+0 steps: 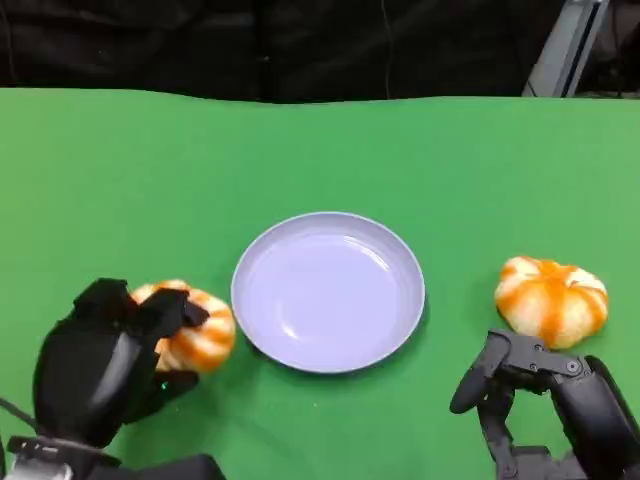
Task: Grasp the bread from the table and place it into the plate.
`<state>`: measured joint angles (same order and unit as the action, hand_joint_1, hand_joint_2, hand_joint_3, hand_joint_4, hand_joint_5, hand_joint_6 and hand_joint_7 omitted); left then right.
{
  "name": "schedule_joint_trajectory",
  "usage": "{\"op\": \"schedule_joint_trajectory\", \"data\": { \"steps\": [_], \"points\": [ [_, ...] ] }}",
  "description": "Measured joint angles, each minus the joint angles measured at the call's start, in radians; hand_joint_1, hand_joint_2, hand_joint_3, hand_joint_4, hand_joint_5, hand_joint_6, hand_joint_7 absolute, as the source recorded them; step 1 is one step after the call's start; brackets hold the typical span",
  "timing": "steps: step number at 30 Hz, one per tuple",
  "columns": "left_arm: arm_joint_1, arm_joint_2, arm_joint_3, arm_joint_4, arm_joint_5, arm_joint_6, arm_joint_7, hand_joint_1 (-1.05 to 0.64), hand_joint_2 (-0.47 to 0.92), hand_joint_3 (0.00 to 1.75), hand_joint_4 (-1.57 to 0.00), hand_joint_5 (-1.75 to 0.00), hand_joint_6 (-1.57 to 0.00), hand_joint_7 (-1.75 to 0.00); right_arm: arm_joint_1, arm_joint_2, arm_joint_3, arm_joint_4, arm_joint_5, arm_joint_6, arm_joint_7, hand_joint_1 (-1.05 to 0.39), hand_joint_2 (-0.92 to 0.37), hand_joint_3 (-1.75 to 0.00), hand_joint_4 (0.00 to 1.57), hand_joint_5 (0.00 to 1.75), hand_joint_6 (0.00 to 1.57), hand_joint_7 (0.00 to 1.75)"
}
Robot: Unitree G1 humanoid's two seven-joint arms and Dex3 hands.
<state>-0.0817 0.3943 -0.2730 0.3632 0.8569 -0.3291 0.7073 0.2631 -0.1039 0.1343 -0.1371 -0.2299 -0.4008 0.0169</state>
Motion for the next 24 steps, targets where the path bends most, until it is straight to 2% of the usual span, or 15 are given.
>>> {"op": "schedule_joint_trajectory", "data": {
  "steps": [1,2,4,6,7,9,13,18,24],
  "points": [
    [0.000,0.000,0.000,0.001,0.000,-0.009,0.012,-0.15,0.63,0.69,-0.87,-1.75,-0.82,-1.40,0.000,0.000,0.000,0.000,0.000,0.000,0.000,0.10,-0.32,-1.43,0.83,1.63,0.79,1.33],
    [0.000,0.000,0.000,0.001,0.000,-0.018,0.021,-0.15,0.54,0.87,-0.88,-1.75,-0.83,-1.40,0.000,0.000,0.000,0.000,0.000,0.000,0.000,0.10,-0.33,-1.43,0.83,1.63,0.79,1.33],
    [0.000,0.000,-0.002,-0.008,0.001,-0.036,0.033,-0.14,0.40,1.10,-0.89,-1.75,-0.83,-1.42,0.000,0.000,0.000,-0.001,0.000,0.000,0.000,0.11,-0.34,-1.41,0.83,1.64,0.79,1.33],
    [-0.003,0.000,-0.010,-0.029,0.012,-0.054,0.044,-0.15,0.30,1.20,-0.90,-1.75,-0.81,-1.45,0.001,0.000,0.000,-0.001,0.000,0.000,0.000,0.11,-0.34,-1.40,0.83,1.65,0.80,1.33],
    [-0.010,-0.002,-0.018,-0.037,0.018,-0.058,0.045,-0.16,0.32,1.27,-0.90,-1.75,-0.81,-1.48,0.000,0.000,0.000,-0.001,-0.001,0.000,0.000,0.11,-0.33,-1.42,0.83,1.63,0.80,1.33],
    [-0.035,-0.016,-0.032,-0.040,0.030,-0.057,0.046,-0.17,0.33,1.31,-0.91,-1.75,-0.81,-1.50,0.000,0.000,0.000,-0.001,-0.003,0.000,-0.001,0.11,-0.32,-1.43,0.83,1.62,0.80,1.34],
    [-0.124,-0.061,-0.064,0.005,0.037,-0.066,0.049,-0.18,0.35,1.32,-0.92,-1.75,-0.86,-1.42,0.000,-0.001,-0.001,0.000,-0.007,-0.002,-0.002,0.12,-0.31,-1.44,0.84,1.62,0.80,1.33],
    [-0.240,-0.111,-0.104,0.110,0.043,-0.055,0.045,-0.18,0.38,1.21,-0.91,-1.75,-0.74,-1.67,0.001,0.000,0.000,0.000,-0.012,-0.003,-0.004,0.12,-0.31,-1.45,0.85,1.65,0.80,1.34],
    [-0.368,-0.177,-0.160,0.264,0.035,-0.040,-0.010,-0.20,0.45,1.03,-0.84,-1.75,-0.77,-1.43,-0.003,0.000,0.001,0.004,-0.010,-0.014,-0.005,0.09,-0.30,-1.46,0.84,1.64,0.80,1.33]
  ]
}}
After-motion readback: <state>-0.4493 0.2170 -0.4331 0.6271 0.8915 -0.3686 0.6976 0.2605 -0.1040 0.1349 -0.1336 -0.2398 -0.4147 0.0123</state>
